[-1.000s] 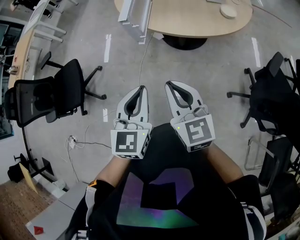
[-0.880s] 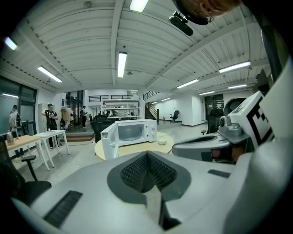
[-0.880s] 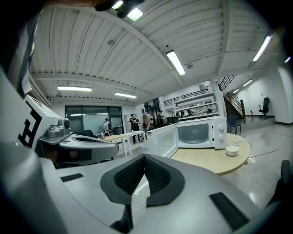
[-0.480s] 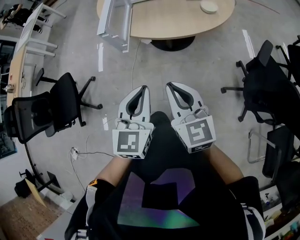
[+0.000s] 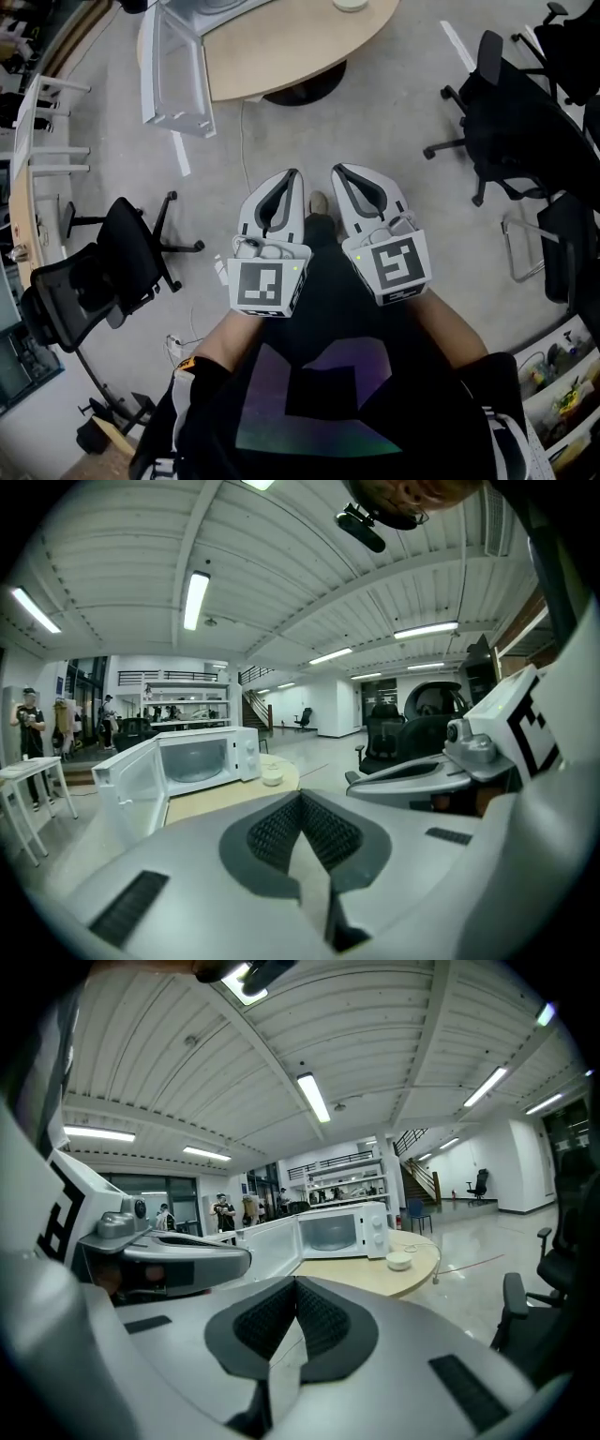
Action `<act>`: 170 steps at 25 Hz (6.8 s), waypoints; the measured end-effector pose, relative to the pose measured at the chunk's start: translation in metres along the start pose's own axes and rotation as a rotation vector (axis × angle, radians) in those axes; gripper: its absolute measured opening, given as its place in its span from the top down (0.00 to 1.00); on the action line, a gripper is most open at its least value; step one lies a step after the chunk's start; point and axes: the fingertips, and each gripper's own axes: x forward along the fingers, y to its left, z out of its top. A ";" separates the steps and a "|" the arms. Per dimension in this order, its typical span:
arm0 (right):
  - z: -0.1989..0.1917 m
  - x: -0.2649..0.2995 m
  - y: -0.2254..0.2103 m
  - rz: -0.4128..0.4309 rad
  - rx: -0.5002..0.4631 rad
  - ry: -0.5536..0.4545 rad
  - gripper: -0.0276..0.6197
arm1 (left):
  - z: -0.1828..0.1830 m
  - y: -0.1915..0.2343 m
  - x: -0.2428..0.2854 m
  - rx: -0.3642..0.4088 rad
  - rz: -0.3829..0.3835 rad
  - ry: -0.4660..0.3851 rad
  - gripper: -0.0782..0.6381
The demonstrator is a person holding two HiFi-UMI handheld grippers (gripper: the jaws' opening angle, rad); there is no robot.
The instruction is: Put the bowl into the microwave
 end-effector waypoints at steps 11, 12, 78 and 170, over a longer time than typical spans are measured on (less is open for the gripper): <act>0.012 0.029 -0.027 -0.160 0.011 0.037 0.93 | 0.007 0.014 0.048 0.029 -0.183 0.024 0.83; 0.016 0.033 -0.028 -0.172 0.009 0.039 0.93 | 0.011 0.017 0.052 0.028 -0.197 0.019 0.83; 0.063 0.100 -0.197 0.011 0.012 0.006 0.93 | 0.056 0.011 0.216 0.030 0.010 0.074 0.83; 0.110 0.350 -0.389 0.150 -0.014 0.208 0.93 | 0.111 0.168 0.461 -0.140 0.258 0.054 0.83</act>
